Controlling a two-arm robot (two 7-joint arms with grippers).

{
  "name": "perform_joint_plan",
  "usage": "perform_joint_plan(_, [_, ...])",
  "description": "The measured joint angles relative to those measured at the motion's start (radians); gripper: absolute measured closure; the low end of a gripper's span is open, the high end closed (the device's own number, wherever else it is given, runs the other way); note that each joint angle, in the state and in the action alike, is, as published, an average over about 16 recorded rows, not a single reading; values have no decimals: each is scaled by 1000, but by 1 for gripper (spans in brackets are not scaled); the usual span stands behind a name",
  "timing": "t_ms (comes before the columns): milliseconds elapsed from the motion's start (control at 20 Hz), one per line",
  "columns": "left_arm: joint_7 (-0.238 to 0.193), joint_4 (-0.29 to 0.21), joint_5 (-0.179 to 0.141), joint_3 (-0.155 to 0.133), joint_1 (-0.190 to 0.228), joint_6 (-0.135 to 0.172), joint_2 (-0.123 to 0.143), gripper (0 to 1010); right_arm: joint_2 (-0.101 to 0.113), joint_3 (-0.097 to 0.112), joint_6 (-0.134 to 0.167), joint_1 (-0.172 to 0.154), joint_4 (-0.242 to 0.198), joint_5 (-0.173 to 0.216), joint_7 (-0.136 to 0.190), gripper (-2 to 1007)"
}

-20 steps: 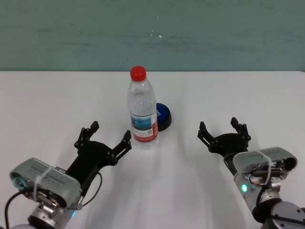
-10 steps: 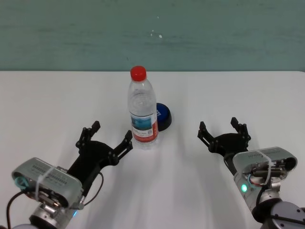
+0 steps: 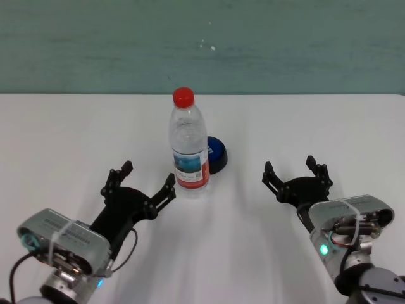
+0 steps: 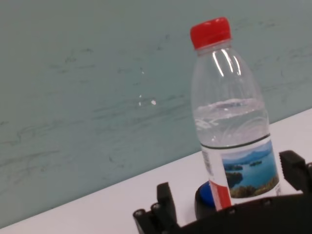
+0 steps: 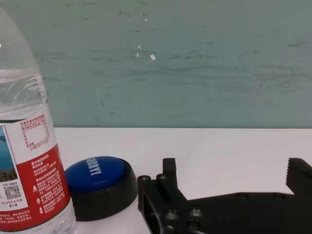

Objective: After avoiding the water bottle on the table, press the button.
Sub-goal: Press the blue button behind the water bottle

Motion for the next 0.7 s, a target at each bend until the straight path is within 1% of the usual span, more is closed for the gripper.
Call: perform_joint_plan(700, [4, 12, 7, 2, -10, 3, -5, 0, 0, 0, 0, 0, 0, 0, 0, 1])
